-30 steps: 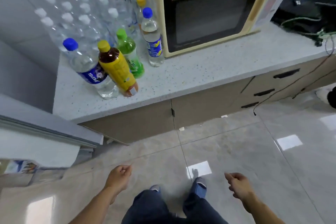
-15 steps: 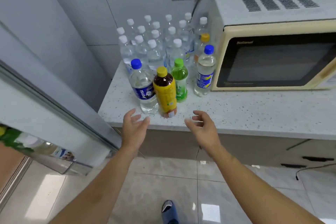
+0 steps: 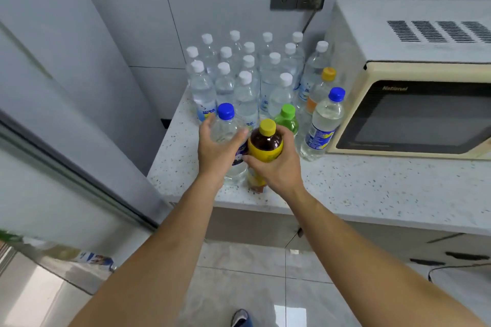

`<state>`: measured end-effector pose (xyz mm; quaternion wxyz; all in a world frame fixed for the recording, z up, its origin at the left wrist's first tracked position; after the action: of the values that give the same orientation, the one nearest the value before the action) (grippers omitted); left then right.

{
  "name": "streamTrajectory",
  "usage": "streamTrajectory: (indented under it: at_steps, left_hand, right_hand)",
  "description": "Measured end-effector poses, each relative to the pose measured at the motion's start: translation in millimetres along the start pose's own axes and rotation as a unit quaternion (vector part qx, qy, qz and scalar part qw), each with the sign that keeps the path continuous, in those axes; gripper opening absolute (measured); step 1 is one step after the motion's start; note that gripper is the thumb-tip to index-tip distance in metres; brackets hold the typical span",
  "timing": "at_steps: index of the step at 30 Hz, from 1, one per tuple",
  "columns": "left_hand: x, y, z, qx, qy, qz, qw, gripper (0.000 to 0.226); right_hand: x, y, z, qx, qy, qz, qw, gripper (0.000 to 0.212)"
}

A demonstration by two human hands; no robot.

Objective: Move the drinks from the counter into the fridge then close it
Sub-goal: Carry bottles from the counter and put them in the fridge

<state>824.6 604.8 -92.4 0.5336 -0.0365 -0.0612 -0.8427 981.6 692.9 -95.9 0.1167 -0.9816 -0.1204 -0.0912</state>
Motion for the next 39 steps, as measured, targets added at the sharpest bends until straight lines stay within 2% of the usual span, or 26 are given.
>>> streamTrajectory:
  at_steps: [4,7,10,13,15,18,20,22,25,28,31,33,35,39]
  left_hand:
    - [-3,-5,-19,0.009,-0.001,-0.009,1.000,0.089]
    - [-4,-6,-25,-0.024,-0.014,-0.014,1.000,0.098]
    - [-8,-4,-37,-0.014,-0.030,-0.012,0.999,0.106]
    - [-9,-4,-43,0.008,-0.026,0.012,1.000,0.097]
    - [-3,1,-45,0.023,-0.007,0.030,0.999,0.091]
    - [11,28,-54,0.057,0.060,0.038,0.996,0.088]
    - [21,56,-66,0.096,0.121,0.026,0.988,0.087]
    - [30,87,-77,0.129,0.146,-0.011,0.981,0.083]
    - [48,136,-92,0.153,0.139,-0.071,0.976,0.074]
    - [73,180,-110,0.163,0.123,-0.066,0.977,0.066]
    - [103,223,-122,0.167,0.108,-0.031,0.980,0.066]
    - [125,250,-128,0.166,0.100,-0.011,0.981,0.067]
    - [150,276,-136,0.174,0.100,0.018,0.979,0.069]
    - [207,316,-153,0.189,0.079,0.098,0.974,0.080]
  right_hand:
    - [24,1,10,-0.012,0.000,0.054,0.998,0.077]
    - [49,2,18,-0.043,-0.025,0.109,0.993,0.074]
    - [71,6,25,-0.076,-0.067,0.133,0.986,0.068]
    - [93,14,35,-0.122,-0.100,0.137,0.978,0.072]
    - [107,21,48,-0.178,-0.135,0.136,0.965,0.068]
    - [116,39,69,-0.283,-0.243,0.090,0.923,0.056]
    - [115,58,79,-0.363,-0.307,0.047,0.878,0.068]
    - [118,77,87,-0.409,-0.323,0.010,0.853,0.080]
    - [126,101,90,-0.401,-0.313,-0.037,0.860,0.080]
    - [130,126,96,-0.380,-0.280,-0.083,0.878,0.063]
    - [129,154,102,-0.361,-0.221,-0.119,0.898,0.052]
    - [122,176,104,-0.349,-0.182,-0.147,0.908,0.061]
    - [111,197,104,-0.338,-0.155,-0.176,0.911,0.061]
    - [71,243,96,-0.325,-0.121,-0.245,0.906,0.048]
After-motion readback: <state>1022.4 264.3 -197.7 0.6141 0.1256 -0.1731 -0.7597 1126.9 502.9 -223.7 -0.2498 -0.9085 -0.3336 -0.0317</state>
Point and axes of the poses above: each hand's wrist, its own y-axis away from the middle knuckle, its own x-axis out of the back of the hand, z = x × y, the point moved 8 cm from there along -y, towards the middle knuckle, and after that the axes turned 12 degrees about z, right-handed, at the moved point
